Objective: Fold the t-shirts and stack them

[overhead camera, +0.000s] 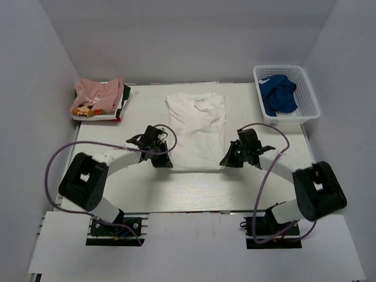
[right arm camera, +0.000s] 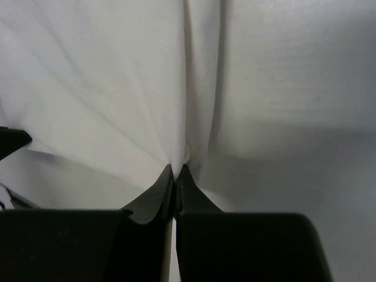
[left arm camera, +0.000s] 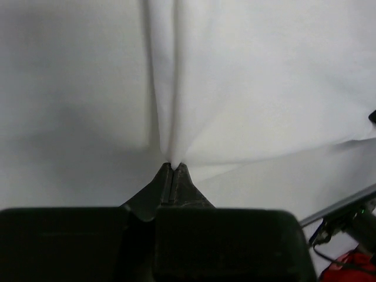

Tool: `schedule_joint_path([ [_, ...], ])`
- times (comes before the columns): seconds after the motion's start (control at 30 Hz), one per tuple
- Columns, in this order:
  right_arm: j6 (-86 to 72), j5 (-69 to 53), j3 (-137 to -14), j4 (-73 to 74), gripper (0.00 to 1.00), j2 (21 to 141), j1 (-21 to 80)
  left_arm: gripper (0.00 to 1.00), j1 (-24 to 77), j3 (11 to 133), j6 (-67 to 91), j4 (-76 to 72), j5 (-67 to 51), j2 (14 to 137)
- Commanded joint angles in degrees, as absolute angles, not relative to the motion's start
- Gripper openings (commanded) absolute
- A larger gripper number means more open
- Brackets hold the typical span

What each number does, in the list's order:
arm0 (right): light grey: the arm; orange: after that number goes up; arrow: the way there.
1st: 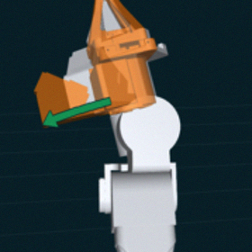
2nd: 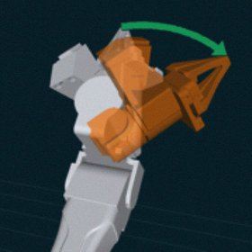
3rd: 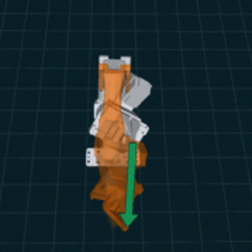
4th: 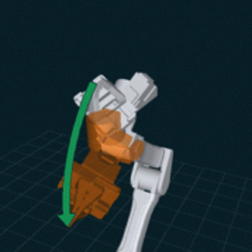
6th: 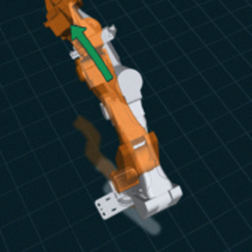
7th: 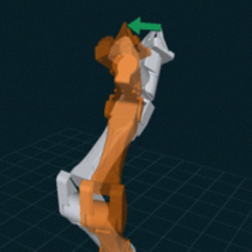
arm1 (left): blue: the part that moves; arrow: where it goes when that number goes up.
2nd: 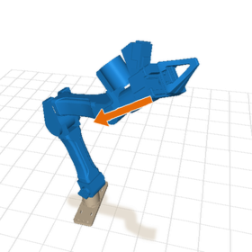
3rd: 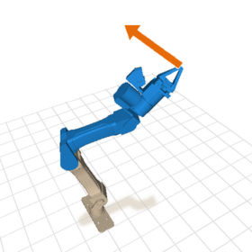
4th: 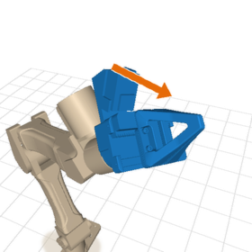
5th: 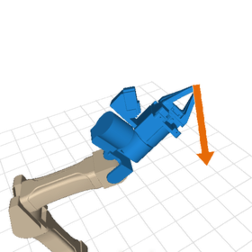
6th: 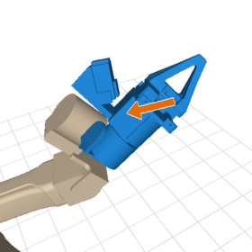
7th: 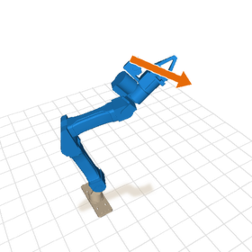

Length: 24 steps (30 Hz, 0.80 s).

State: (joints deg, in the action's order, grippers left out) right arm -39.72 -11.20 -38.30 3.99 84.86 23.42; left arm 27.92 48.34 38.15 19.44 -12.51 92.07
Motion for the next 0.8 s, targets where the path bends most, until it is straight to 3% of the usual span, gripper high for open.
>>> schedule_joint_path([
  [0.0, -36.65, -13.71, -35.60, 11.33, 0.00, 76.04, 24.69, 0.00, 29.71, 45.80, 37.53, 22.49, -12.57, 80.73],
  [0.3, -32.96, -14.68, -41.39, 29.35, 0.00, 54.25, 25.75, 0.00, 33.05, 48.50, 39.29, 32.43, -14.24, 61.27],
  [0.57, -33.31, -9.07, -55.10, 28.04, 0.00, 59.22, 25.23, 0.00, 32.00, 59.93, 39.90, 32.43, -2.03, 64.76],
  [0.77, -33.57, -3.78, -65.55, 23.91, 0.00, 69.95, 22.86, 0.00, 30.77, 75.64, 39.90, 37.35, 10.43, 78.80],
])
